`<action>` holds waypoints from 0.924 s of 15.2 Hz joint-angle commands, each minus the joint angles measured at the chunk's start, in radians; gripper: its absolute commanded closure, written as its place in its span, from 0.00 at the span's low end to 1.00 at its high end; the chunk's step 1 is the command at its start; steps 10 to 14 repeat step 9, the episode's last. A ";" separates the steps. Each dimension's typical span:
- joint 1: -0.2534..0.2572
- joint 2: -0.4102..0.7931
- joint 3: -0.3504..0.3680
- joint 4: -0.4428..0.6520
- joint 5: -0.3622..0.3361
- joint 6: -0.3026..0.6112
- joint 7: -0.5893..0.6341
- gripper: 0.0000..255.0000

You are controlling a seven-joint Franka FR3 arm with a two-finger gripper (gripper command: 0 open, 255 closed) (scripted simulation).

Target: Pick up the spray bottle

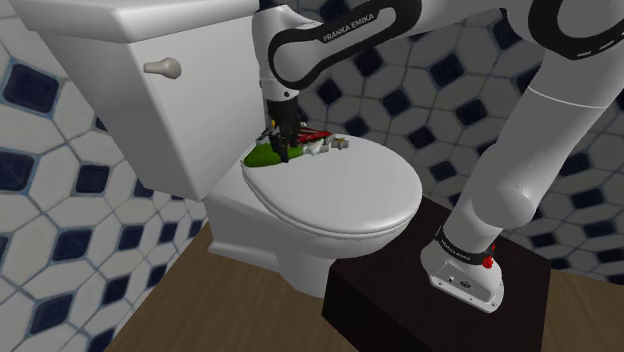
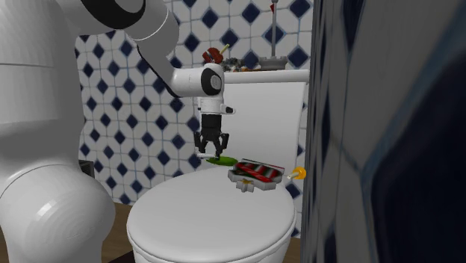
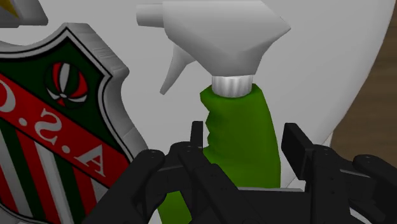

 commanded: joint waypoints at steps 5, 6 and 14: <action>-0.001 -0.021 -0.001 0.058 0.005 -0.079 -0.004 1.00; -0.001 -0.024 -0.001 0.068 0.006 -0.092 -0.005 1.00; -0.001 -0.028 -0.002 0.080 0.007 -0.107 -0.006 1.00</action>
